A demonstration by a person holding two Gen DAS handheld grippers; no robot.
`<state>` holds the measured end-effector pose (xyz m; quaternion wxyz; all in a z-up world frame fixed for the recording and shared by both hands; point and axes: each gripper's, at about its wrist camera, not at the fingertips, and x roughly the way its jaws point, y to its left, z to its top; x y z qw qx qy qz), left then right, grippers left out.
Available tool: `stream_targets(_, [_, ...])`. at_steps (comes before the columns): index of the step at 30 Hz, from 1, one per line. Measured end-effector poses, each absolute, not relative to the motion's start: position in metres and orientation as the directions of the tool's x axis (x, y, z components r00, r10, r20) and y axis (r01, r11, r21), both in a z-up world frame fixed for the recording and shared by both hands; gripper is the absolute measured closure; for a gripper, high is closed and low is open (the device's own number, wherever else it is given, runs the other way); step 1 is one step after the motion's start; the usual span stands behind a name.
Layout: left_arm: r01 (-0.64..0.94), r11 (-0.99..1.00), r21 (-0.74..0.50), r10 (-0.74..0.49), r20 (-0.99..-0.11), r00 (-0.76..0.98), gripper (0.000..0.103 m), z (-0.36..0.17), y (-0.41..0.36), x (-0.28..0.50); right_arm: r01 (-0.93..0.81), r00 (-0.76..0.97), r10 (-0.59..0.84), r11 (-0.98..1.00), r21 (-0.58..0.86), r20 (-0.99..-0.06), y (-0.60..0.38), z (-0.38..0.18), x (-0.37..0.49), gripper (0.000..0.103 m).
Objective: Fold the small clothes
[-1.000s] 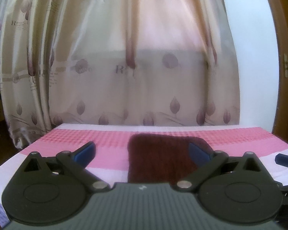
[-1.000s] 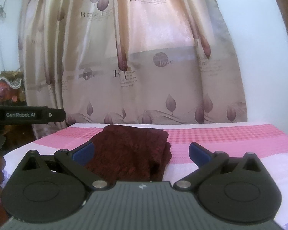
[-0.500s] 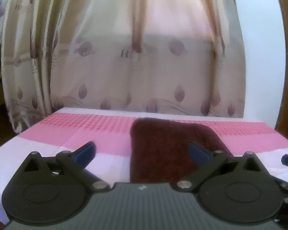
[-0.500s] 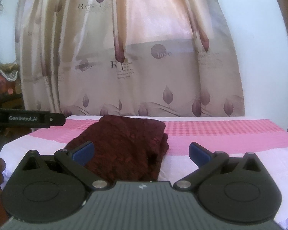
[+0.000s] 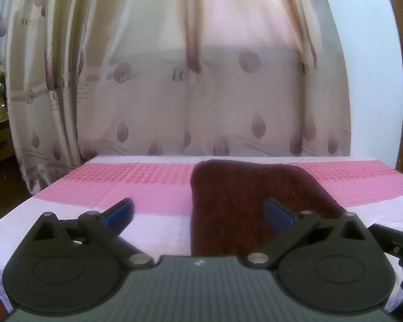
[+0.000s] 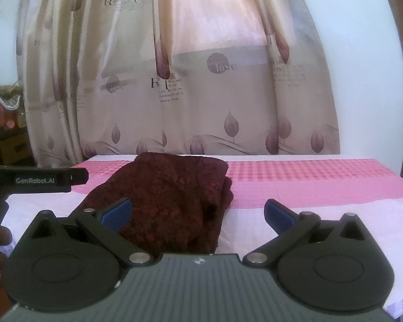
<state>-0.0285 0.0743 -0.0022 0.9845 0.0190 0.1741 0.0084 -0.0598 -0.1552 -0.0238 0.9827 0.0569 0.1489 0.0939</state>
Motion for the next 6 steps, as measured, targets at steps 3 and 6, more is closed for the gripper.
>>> stream_targets(3, [-0.013,0.999,0.040,0.025,-0.339,0.940,0.000,-0.0016,0.0739,-0.0284,-0.164,0.938,0.199,0.976,0.141,-0.283,-0.1553,-0.0240,-0.0592,0.000])
stream_targets(6, [-0.004,1.000,0.023,0.012,-0.359,0.933,0.000,-0.0004,0.0742,-0.0271,-0.159,0.942,0.191,0.978,0.135,-0.277,-0.1551,-0.0234,-0.0602,0.000])
